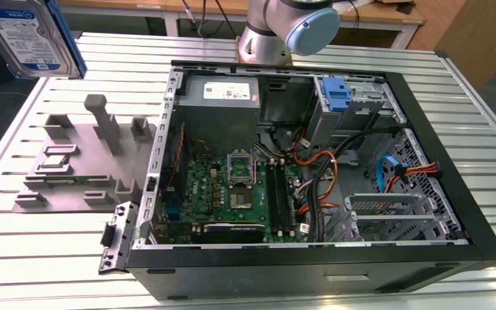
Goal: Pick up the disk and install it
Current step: 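Pick up the disk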
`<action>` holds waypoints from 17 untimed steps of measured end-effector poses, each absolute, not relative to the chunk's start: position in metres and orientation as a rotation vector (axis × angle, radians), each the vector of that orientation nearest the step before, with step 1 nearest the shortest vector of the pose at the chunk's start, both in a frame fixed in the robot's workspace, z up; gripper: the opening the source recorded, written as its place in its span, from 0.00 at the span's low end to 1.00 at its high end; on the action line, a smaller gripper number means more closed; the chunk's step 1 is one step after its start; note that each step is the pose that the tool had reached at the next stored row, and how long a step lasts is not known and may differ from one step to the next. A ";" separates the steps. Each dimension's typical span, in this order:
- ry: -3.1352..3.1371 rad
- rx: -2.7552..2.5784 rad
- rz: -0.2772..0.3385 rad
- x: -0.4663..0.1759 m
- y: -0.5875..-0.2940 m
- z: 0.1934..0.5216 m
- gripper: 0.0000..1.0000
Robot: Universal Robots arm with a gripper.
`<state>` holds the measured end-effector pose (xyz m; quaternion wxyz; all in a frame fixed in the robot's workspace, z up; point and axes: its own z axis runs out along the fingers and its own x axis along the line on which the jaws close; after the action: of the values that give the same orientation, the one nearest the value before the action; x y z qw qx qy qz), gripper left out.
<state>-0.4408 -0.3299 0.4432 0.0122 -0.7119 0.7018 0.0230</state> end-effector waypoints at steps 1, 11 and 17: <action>2.188 -2.219 0.072 -0.441 -0.330 0.444 0.36; 2.188 -2.219 0.072 -0.441 -0.330 0.455 0.36; 2.188 -2.219 0.072 -0.441 -0.330 0.459 0.36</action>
<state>-0.4408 -0.3299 0.4588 0.0122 -0.7119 0.7018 0.0230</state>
